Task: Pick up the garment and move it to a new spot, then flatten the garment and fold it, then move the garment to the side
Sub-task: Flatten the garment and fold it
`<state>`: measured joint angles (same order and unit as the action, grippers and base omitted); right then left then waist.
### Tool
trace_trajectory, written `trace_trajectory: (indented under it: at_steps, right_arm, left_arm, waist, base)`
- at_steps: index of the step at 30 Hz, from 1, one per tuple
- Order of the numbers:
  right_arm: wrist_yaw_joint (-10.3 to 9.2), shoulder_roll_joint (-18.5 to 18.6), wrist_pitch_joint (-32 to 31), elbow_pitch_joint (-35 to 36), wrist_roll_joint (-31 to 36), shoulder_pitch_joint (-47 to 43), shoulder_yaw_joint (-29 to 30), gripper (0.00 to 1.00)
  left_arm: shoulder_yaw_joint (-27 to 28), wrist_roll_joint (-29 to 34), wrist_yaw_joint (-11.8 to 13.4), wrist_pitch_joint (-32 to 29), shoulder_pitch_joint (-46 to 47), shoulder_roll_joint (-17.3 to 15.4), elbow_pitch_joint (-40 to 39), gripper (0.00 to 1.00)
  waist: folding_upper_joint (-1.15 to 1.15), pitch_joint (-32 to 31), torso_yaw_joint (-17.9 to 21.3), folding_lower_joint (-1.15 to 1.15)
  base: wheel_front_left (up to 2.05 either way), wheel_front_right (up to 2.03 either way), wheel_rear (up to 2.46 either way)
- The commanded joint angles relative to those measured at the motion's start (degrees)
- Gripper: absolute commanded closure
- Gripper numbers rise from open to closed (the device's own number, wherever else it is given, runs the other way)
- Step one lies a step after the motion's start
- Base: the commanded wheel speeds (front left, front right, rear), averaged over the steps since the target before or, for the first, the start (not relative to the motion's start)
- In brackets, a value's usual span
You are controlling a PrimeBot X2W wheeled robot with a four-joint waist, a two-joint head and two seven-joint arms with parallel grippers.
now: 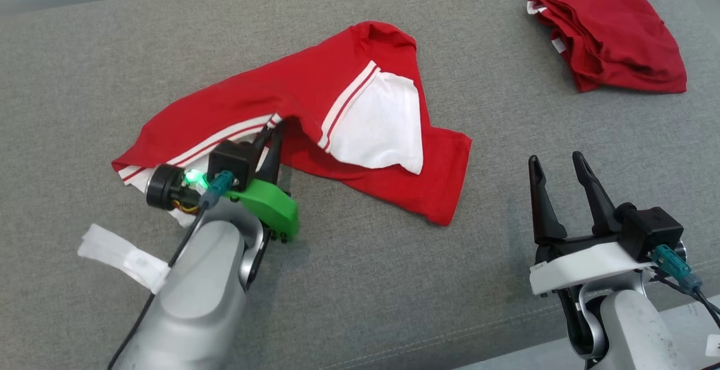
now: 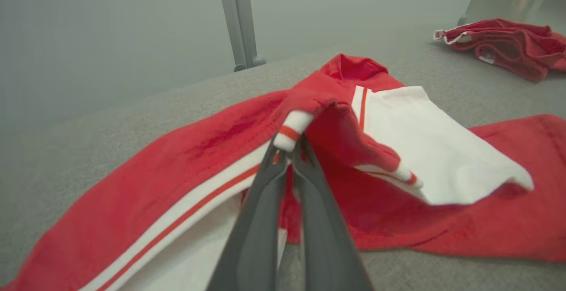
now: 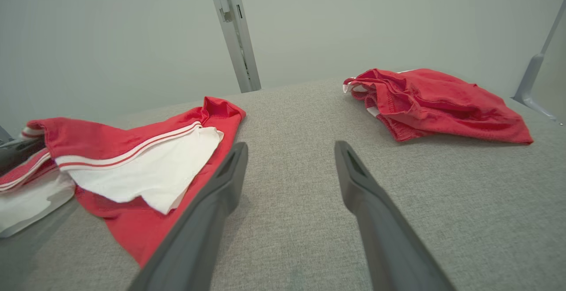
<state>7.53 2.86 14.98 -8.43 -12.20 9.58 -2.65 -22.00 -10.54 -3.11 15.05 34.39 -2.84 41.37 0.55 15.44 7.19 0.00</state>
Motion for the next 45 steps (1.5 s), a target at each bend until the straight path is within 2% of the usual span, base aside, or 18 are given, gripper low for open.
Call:
trace_trajectory:
  at_steps: [1, 6, 18, 22, 24, 25, 26, 27, 37, 45]
  right_arm:
    - [-0.09, 0.07, 0.27, 0.21, -0.22, 0.25, 0.10, 0.00]
    - [-0.09, 0.07, 0.27, 0.52, -0.35, 1.39, -0.99, 0.00]
    - [-0.09, 0.05, 0.27, 1.42, -1.49, 4.23, -2.48, 0.00]
    - [-0.09, 0.06, 0.27, 1.59, -2.32, 5.36, -3.30, 0.00]
    - [-0.09, 0.06, 0.27, 1.63, -2.36, 5.81, -3.52, 0.00]
    - [-0.09, 0.05, 0.27, 1.64, -2.33, 5.97, -3.65, 0.00]
    - [-0.09, 0.06, 0.27, 1.65, -2.31, 6.09, -3.78, 0.00]
    - [-0.09, 0.05, 0.27, 1.66, -2.27, 6.19, -3.82, 0.00]
    - [-0.09, 0.06, 0.27, 1.13, -1.52, 5.90, -3.96, 0.00]
    - [-0.09, 0.07, 0.26, -0.96, -0.60, 4.26, -5.07, 0.00]
  left_arm:
    - [0.56, -0.21, -0.47, 0.17, 2.21, -0.63, -0.73, 1.00]
    - [2.36, 0.50, 0.33, 0.17, 8.54, -4.06, 0.72, 1.00]
    - [7.26, 1.34, 1.80, -2.46, 25.96, -17.78, 11.04, 1.00]
    - [9.09, -0.01, 2.67, -3.69, 28.83, -21.02, 14.82, 1.00]
    - [10.52, -1.60, 2.64, -3.93, 29.33, -21.55, 16.80, 0.98]
    - [10.98, -2.22, 2.45, -4.33, 29.41, -21.76, 17.87, 0.60]
    - [11.14, -2.52, 2.02, -4.46, 29.51, -22.06, 18.69, 0.15]
    - [11.23, -2.74, 1.54, -4.65, 29.62, -22.19, 19.42, 0.00]
    - [10.55, -4.18, -1.03, -2.84, 29.62, -21.28, 22.83, 0.00]
    - [8.96, -5.14, -2.90, -1.24, 26.14, -18.81, 23.08, 0.00]
  waist:
    - [-0.55, 0.32, -0.09, 0.00]
    - [-0.55, 1.83, 0.95, 0.00]
    - [-0.55, 8.93, 5.74, 0.00]
    - [-0.55, 10.69, 6.98, 0.00]
    - [-0.55, 11.12, 7.33, 0.00]
    - [-0.55, 11.22, 7.43, 0.00]
    - [-0.55, 11.27, 7.48, 0.00]
    - [-0.55, 11.26, 7.45, 0.00]
    - [-0.55, 8.70, 4.96, 0.00]
    - [-0.55, 3.52, 0.99, 0.00]
  base:
    - [0.00, 0.00, 0.00]
    - [0.00, 0.00, 0.00]
    - [0.00, 0.00, 0.00]
    - [0.00, 0.00, 0.00]
    - [0.00, 0.00, 0.00]
    - [0.00, 0.00, 0.00]
    - [0.00, 0.00, 0.00]
    - [0.00, 0.00, 0.00]
    - [0.00, 0.00, 0.00]
    - [0.00, 0.00, 0.00]
